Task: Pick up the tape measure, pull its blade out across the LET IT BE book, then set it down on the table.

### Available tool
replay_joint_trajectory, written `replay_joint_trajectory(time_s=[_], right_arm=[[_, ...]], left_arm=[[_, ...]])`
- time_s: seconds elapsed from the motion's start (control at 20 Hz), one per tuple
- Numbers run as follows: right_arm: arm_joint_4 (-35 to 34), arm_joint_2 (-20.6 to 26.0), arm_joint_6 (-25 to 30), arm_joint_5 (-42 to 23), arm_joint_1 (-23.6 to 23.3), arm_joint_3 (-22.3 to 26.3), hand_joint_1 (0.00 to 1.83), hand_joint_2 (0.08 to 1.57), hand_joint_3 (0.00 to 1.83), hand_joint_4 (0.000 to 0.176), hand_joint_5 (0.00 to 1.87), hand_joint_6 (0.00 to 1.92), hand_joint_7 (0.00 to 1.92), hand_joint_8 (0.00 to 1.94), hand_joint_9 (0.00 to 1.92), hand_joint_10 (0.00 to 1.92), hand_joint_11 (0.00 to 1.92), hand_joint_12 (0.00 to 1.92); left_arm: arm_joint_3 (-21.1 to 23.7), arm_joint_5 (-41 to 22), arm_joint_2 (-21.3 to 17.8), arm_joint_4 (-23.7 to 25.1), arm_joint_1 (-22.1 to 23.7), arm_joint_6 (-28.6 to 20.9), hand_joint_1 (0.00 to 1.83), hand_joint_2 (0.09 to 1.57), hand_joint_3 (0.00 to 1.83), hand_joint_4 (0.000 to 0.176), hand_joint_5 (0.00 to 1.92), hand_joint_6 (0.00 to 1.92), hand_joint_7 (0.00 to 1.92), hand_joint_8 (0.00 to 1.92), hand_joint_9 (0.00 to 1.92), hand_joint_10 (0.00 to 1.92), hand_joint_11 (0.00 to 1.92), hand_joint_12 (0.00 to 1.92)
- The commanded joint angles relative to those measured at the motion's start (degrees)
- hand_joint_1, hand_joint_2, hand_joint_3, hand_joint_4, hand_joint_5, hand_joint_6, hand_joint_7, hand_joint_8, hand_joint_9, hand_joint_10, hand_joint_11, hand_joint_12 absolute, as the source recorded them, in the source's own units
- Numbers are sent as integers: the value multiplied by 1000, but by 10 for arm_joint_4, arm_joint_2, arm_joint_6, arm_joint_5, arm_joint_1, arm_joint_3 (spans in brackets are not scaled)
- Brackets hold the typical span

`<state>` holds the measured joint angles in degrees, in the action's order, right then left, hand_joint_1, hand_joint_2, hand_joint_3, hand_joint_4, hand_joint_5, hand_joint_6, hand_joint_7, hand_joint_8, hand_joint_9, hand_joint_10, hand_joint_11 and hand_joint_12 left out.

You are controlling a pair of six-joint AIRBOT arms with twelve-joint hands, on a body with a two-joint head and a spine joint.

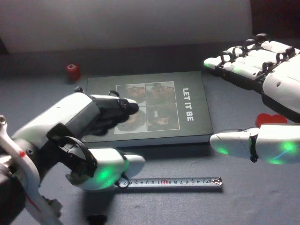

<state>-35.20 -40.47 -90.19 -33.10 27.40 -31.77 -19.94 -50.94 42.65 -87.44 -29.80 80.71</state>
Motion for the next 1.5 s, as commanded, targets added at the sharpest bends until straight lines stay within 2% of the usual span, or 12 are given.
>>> replay_joint_trajectory(time_s=[0.0,0.1,0.2,0.3,0.5,0.8,1.15,1.45], right_arm=[[18,1,2,-59,-9,1,145,1045,1,0,129,7,157,0,103,0,0,483],[18,1,2,-59,-9,1,147,1045,1,0,138,7,171,3,112,3,0,502],[18,1,2,-59,-10,1,146,1045,1,0,140,5,175,3,118,4,0,525],[18,1,3,-60,-11,1,146,1045,0,0,136,1,177,1,122,3,0,557],[18,1,8,-65,-14,2,146,1048,1,0,103,1,157,1,116,0,0,555],[18,1,13,-68,-15,5,144,1049,1,0,118,4,171,5,128,4,0,558],[18,2,17,-68,-15,9,147,1048,1,0,113,1,169,2,128,3,0,558],[18,4,21,-67,-15,14,134,1054,2,0,106,0,152,0,109,0,0,512]], left_arm=[[-2,-34,3,50,-1,-25,1290,1074,3,0,468,8,444,6,377,1,146,651],[-8,-41,19,76,-35,-88,1296,1067,0,0,480,10,455,9,395,7,154,651],[-22,-42,37,128,-68,-135,1297,1066,0,0,474,6,469,13,406,11,159,651],[-40,-49,52,186,-105,-166,1298,1066,0,0,475,6,475,13,411,10,160,648],[-76,-80,66,268,-167,-214,1313,1074,2,0,481,5,469,5,408,5,161,643],[-109,-118,74,298,-223,-242,1315,1076,2,0,481,3,460,0,410,4,167,637],[-127,-140,88,307,-246,-247,1324,1077,1,0,487,4,494,10,423,6,160,630],[-132,-143,94,350,-269,-263,1319,1075,0,0,497,4,475,0,416,1,173,629]])
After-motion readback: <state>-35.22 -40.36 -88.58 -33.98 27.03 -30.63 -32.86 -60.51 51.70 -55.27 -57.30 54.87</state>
